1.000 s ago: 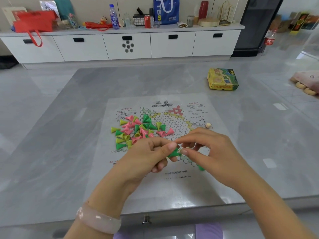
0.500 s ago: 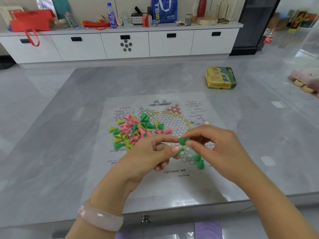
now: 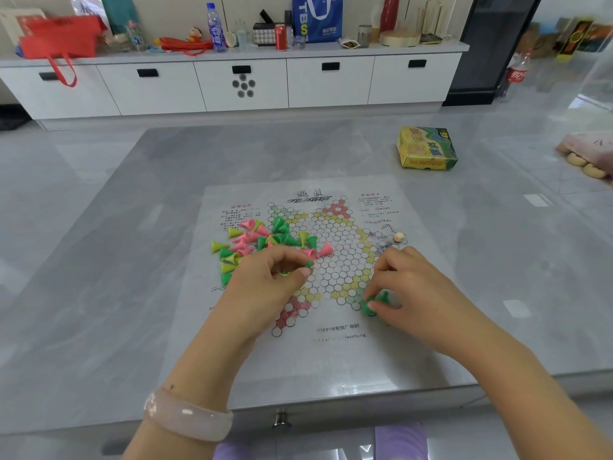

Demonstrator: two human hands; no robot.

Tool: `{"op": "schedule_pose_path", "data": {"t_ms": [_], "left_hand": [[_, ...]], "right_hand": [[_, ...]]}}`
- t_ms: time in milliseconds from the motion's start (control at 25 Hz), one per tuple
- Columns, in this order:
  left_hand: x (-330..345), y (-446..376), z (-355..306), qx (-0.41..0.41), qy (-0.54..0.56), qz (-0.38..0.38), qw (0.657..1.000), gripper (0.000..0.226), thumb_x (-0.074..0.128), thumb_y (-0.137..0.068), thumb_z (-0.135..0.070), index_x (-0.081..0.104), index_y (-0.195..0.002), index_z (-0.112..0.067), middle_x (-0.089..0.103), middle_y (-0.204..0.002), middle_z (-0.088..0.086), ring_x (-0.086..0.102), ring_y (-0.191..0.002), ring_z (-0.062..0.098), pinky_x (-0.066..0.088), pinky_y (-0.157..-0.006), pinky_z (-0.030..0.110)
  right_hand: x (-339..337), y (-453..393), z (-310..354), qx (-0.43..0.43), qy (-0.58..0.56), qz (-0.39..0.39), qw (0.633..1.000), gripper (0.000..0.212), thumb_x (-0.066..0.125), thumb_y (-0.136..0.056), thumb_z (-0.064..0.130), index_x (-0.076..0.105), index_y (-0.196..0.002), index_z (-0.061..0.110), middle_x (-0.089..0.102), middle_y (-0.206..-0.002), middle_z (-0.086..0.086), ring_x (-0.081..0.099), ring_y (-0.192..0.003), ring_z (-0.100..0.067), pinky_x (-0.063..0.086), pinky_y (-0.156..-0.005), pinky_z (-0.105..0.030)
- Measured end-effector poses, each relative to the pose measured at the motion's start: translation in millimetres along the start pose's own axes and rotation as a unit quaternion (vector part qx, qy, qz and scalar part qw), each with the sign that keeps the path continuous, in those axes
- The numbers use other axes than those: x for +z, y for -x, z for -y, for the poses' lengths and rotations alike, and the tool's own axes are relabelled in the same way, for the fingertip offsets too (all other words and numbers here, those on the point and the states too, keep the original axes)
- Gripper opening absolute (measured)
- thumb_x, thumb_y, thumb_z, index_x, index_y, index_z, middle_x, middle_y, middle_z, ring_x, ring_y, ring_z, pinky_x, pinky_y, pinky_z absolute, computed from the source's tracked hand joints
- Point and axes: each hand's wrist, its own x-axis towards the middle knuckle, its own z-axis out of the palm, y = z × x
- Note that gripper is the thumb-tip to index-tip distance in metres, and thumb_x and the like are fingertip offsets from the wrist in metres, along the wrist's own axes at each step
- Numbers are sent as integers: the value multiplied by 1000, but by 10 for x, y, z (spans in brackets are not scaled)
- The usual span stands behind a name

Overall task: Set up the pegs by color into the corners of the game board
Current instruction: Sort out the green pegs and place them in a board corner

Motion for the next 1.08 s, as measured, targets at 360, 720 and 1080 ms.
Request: {"op": "schedule_pose_path", "data": {"t_ms": [360,720,1080], "left_hand": [[-40,24,-22,-5,-1,-3,1000,12,60,-85,-11,66,-85,-22,66,-87,-9,55,-71,-1,43,-62,12],[-18,45,-52,20,-9,34,999,16,63,-83,-14,64,-78,-29,63,-82,-12,52,-55,-12,41,-49,3],[121,52,-66,4,48,96,994,24,67,-79,-8,46,-72,-15,68,-79,12,49,-44,-3,39,-44,10]], "right_hand": [[-3,21,-38,22,14,38,999,13,60,-84,26,67,-94,24,41,-91,15,35,-92,-9,30,-76,-19],[2,34,-68,15,0,35,999,25,62,-81,33,62,-106,29,45,-94,18,34,-93,-5,35,-84,-20],[-69,-59,201,-26,-232,-65,970,18,57,-77,28,71,-88,24,63,-77,12,52,-75,3,42,-68,-11]]}}
